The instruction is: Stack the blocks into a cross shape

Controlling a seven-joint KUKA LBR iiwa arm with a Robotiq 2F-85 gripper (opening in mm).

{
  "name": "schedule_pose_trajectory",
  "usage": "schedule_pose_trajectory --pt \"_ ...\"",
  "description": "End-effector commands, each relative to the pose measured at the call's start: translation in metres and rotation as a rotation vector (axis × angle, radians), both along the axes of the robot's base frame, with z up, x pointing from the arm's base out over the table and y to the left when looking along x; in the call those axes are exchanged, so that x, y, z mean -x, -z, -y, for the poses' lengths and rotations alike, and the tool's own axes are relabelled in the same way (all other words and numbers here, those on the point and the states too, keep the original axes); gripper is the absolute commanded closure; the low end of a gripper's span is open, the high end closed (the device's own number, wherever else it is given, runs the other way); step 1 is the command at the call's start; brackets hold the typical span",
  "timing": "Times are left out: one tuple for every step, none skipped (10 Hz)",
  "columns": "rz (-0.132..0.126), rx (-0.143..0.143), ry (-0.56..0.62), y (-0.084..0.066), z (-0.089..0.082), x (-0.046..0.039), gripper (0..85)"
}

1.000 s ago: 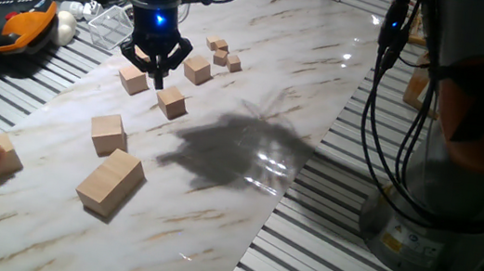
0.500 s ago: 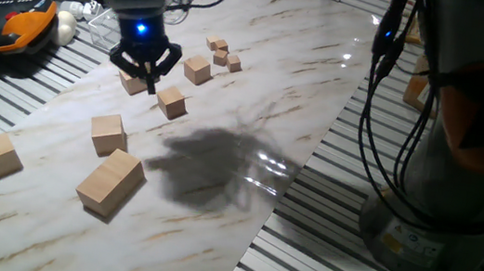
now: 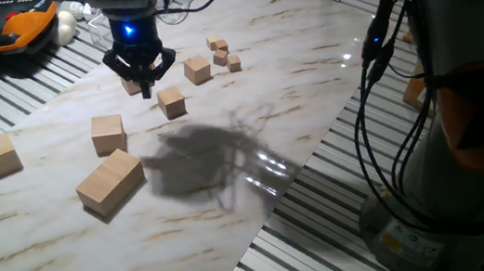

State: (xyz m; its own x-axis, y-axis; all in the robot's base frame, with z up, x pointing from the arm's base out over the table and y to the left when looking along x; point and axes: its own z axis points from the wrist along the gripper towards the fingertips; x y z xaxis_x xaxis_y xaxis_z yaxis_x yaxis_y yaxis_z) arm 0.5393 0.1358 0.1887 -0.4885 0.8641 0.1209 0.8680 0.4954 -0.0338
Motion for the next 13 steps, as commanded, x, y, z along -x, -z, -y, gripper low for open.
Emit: schedule_pose_trajectory --pt "0.004 -0.014 0.054 0.000 -0.006 0.0016 85.0" --pt "0.001 0.002 0.075 0.000 -0.019 0.0053 85.0" --pt "-0.003 0.040 0.091 -0.002 -0.033 0.0097 85.0" --pt "-0.013 0.050 0.107 -0.004 -0.045 0.0157 85.0" --pt "-0.022 0.051 0.125 -0.003 -0.058 0.0243 85.0" --pt "-0.018 0.038 0.158 -0.002 -0.069 0.0315 85.0" --pt "-0.005 0.070 0.172 0.002 -0.081 0.0384 85.0" --pt "0.004 0.068 0.191 0.006 -0.089 0.0426 85.0" --pt "0.014 0.092 0.198 0.012 -0.096 0.0457 85.0" --pt "0.018 0.143 0.192 0.020 -0.101 0.0459 85.0" --pt "0.045 0.155 0.201 0.028 -0.106 0.0436 85.0" --pt "0.067 0.138 0.216 0.035 -0.110 0.0431 85.0" --pt "0.061 0.096 0.219 0.035 -0.110 0.0399 85.0"
